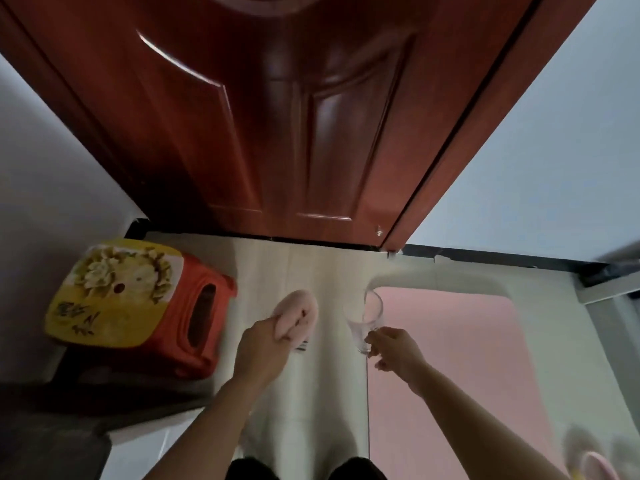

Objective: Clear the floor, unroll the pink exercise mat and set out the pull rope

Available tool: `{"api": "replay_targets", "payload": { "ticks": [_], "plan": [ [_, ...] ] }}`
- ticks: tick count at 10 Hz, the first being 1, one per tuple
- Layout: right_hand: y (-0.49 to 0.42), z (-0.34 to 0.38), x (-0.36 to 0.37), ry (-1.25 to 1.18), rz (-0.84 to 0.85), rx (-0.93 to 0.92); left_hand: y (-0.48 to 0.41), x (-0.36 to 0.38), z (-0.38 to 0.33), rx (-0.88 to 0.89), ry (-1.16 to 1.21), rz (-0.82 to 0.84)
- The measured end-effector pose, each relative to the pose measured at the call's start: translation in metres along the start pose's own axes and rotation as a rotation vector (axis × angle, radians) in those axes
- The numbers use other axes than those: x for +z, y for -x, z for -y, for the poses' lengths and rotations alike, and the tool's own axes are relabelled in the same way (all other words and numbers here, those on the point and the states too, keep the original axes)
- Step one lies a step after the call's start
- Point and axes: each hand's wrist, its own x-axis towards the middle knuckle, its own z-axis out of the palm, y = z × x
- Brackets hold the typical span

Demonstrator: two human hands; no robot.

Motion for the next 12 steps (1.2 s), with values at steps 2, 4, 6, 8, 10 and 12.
{"api": "replay_targets", "payload": {
  "ticks": [2, 4, 6, 8, 10, 12],
  "plan": [
    [-0.173, -0.082, 0.061, -0.050, 0.010, 0.039, -0.149, 0.109, 0.098, 0.113, -0.195, 0.053],
    [-0.305, -0.143, 0.107, -0.087, -0.021, -0.071, -0.273, 0.187, 0.166, 0.311, -0.420, -0.098],
    [-0.371, -0.173, 0.130, -0.155, -0.096, -0.202, -0.338, 0.239, 0.208, 0.472, -0.778, 0.024],
    [-0.384, -0.194, 0.141, -0.232, -0.125, -0.235, -0.333, 0.284, 0.264, 0.492, -0.914, 0.223],
    [-0.380, -0.204, 0.141, -0.214, -0.109, -0.217, -0.327, 0.294, 0.280, 0.529, -0.850, 0.155],
    [-0.368, -0.185, 0.119, 0.158, -0.185, -0.179, -0.305, 0.301, 0.287, 0.543, -0.835, 0.169]
  ]
}}
